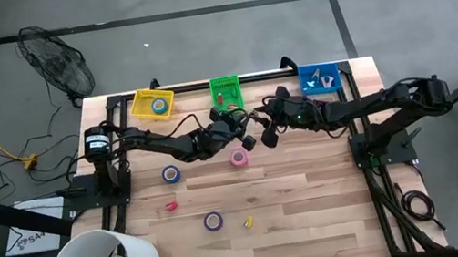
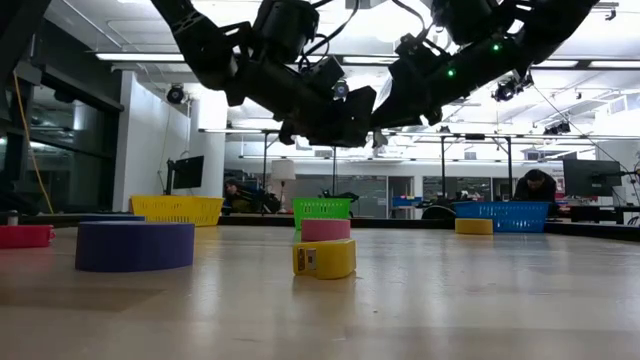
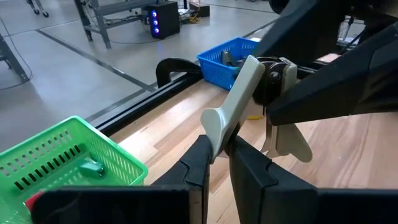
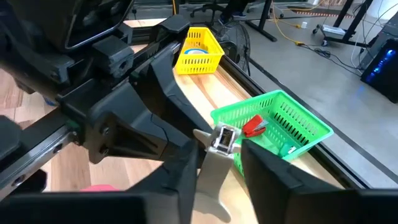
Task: Pick and place Stapler, Stapler remover, tape
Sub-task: Put the gray staple remover into the blue basket
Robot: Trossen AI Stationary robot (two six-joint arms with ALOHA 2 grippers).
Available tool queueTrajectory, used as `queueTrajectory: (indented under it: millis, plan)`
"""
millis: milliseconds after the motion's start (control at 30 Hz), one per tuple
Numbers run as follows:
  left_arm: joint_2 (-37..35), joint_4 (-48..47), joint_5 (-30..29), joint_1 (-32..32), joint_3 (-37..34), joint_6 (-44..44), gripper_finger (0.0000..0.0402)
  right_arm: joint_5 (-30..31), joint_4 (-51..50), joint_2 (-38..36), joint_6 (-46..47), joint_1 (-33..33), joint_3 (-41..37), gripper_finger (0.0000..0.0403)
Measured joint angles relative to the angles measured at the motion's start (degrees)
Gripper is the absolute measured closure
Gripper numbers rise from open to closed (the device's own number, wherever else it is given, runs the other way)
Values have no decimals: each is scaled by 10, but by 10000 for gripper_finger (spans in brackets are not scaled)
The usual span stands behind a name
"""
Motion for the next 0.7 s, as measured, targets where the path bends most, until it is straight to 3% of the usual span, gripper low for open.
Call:
queueTrajectory:
  millis: [233,700]
  plan:
    - [0,0,0,0,0,0,354,-21,0,0,1,-1,0,366]
    - [0,-4,42,2,0,86,300,-26,-8,0,-3,-1,0,366]
